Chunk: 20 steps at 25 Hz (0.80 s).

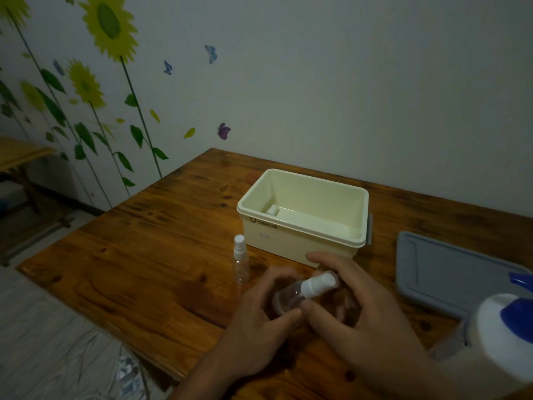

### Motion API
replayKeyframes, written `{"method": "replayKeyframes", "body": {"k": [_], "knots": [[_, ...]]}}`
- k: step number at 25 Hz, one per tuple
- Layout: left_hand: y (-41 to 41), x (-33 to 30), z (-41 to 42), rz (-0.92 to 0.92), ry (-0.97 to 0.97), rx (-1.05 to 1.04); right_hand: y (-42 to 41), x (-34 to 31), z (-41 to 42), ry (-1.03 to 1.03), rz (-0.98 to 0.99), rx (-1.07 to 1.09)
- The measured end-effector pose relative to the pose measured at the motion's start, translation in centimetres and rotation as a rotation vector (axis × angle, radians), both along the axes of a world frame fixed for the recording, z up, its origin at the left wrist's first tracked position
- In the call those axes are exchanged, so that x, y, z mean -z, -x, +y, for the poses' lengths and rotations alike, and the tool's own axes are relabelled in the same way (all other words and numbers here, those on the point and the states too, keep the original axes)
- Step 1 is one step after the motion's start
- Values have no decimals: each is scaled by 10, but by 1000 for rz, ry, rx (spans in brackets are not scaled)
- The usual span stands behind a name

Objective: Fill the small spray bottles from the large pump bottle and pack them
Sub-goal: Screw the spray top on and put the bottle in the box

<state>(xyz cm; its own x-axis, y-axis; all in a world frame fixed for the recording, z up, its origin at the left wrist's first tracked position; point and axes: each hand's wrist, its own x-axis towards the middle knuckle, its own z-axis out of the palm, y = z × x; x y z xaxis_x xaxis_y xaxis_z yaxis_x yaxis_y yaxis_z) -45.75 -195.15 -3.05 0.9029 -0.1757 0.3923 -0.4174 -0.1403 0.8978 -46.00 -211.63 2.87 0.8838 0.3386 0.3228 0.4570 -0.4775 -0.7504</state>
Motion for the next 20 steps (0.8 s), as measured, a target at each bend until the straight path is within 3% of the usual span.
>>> {"method": "replayKeyframes", "body": {"k": [7, 12, 14, 18, 20], "knots": [[0, 1, -2, 0, -39, 14, -4, 12, 9, 102, -139, 169], [-1, 0, -2, 10, 3, 31, -1, 10, 0, -156, 127, -17], [0, 0, -1, 17, 1, 35, -2, 11, -2, -164, 66, -47], [1, 1, -1, 10, -45, 52, -5, 19, 4, 4, -103, 146], [0, 2, -2, 7, -52, 45, -5, 21, 5, -17, -85, 160]]}}
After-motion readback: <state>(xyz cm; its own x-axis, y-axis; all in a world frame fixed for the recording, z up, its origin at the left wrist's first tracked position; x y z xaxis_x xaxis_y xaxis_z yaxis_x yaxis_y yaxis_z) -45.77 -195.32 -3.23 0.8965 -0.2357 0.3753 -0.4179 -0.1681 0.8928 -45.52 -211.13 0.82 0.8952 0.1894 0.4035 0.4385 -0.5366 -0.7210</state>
